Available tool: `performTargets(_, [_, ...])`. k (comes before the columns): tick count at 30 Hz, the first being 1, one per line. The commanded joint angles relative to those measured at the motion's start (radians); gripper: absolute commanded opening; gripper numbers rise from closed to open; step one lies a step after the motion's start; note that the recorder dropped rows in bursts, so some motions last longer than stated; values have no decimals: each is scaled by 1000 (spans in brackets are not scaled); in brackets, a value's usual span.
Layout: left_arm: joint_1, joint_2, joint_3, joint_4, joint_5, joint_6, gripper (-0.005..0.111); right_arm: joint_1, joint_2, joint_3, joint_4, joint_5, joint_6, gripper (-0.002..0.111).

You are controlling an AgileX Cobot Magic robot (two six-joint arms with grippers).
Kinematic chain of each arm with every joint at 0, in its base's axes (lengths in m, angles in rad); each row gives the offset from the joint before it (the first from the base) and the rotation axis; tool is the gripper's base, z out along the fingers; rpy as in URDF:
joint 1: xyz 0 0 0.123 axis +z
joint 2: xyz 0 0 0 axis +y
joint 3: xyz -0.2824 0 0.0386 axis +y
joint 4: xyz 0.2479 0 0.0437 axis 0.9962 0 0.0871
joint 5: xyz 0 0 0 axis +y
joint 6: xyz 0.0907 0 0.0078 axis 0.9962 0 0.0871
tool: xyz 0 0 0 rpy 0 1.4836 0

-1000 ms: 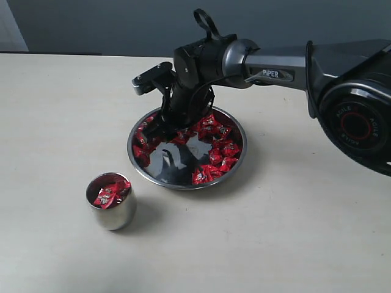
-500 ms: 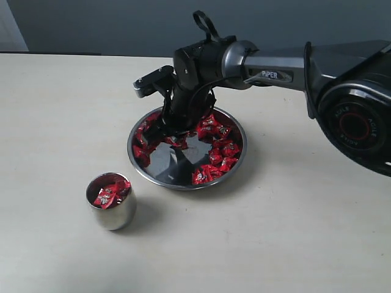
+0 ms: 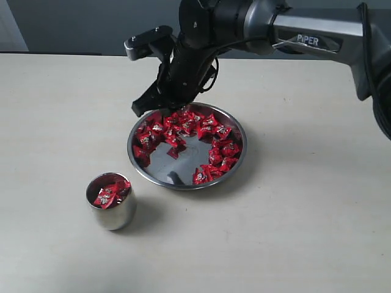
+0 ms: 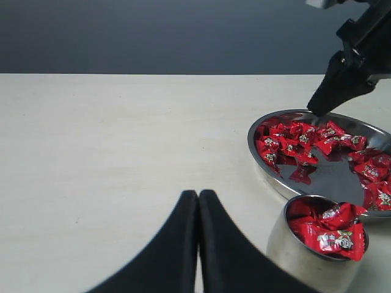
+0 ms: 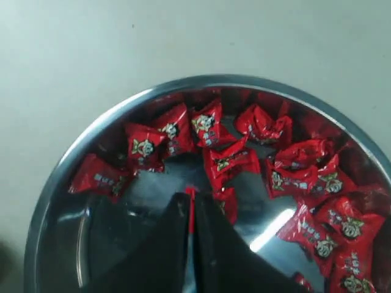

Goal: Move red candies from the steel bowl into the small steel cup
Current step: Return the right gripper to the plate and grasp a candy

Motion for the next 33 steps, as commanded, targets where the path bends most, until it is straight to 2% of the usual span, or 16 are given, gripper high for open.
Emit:
performTargets(1, [5,-5,5,1,-12,0,0,-5,54,1,-3,54,-50,39])
performTargets(3, [5,-5,5,1,-12,0,0,-5,96,1,-9,42,-50,49])
performTargets(10, [5,-5,5,1,-12,0,0,-5,151,1,-10,-33,-47,47])
performTargets(12, [5,-5,5,1,-12,0,0,-5,153,1,-12,-31,-47,40])
performTargets(16, [5,-5,5,1,-12,0,0,-5,153,1,-13,-42,-43,10])
performTargets(18, [5,-5,5,1,-12,0,0,-5,153,1,-13,-47,-39,0])
performTargets(24, [5,-5,5,1,-12,0,0,-5,134,1,-13,-24,-25,-1])
performTargets(33, [5,-5,5,1,-12,0,0,18,0,1,28,130,-25,-1])
